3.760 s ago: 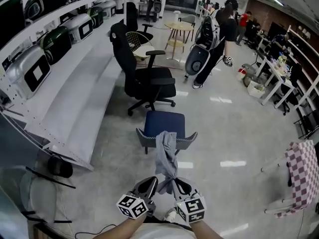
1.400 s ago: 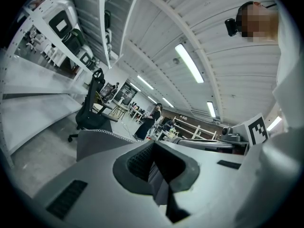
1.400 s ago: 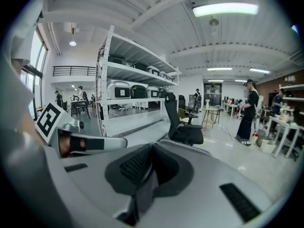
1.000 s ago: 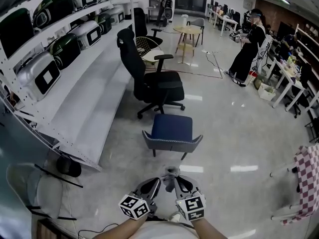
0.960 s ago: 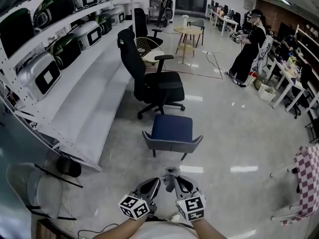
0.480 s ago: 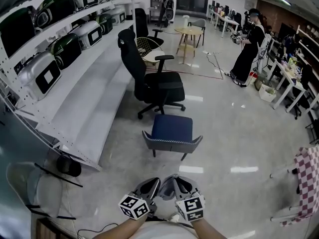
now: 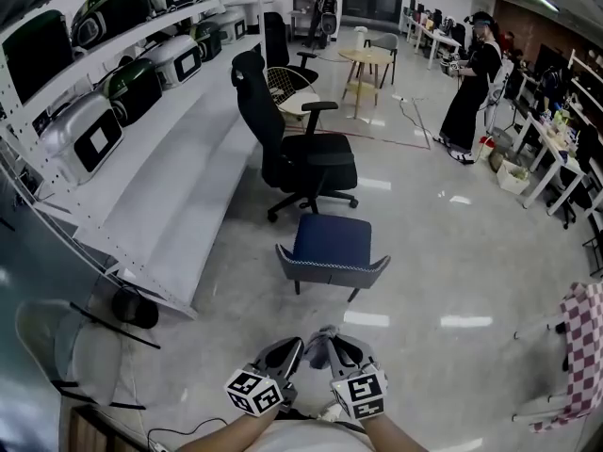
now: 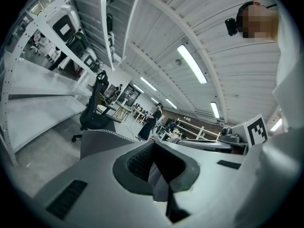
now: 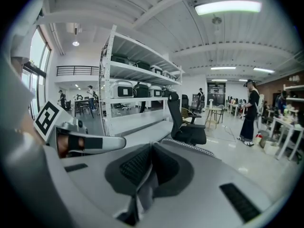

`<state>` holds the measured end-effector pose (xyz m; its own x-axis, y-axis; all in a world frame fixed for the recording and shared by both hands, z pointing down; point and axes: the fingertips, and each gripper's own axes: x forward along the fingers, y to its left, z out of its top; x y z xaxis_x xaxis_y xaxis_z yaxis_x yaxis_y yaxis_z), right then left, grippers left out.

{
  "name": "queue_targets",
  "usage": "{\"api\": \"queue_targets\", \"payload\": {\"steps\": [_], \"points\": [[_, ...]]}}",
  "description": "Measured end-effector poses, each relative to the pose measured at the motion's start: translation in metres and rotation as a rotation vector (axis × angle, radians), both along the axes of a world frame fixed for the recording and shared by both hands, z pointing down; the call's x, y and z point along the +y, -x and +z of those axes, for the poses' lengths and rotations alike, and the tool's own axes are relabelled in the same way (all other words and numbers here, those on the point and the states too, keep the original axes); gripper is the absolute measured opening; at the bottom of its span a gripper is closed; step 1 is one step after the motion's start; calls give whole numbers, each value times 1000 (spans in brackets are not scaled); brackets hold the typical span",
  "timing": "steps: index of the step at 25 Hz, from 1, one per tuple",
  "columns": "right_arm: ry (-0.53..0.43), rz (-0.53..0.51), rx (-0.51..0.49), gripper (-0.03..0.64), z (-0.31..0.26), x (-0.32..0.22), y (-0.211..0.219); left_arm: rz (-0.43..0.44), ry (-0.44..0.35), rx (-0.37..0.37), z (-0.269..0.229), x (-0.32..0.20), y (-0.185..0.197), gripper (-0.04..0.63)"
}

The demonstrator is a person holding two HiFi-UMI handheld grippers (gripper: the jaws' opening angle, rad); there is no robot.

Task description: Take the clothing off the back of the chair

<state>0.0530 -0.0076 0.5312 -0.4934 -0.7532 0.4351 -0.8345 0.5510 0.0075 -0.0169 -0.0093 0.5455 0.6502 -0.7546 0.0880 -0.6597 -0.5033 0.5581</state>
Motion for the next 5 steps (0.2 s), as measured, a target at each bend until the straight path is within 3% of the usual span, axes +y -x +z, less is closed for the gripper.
{"api": "queue_targets", "payload": {"steps": [5], "points": [[5, 1, 2, 25, 1, -1, 3, -5, 5, 1, 1, -1, 6, 8]]}}
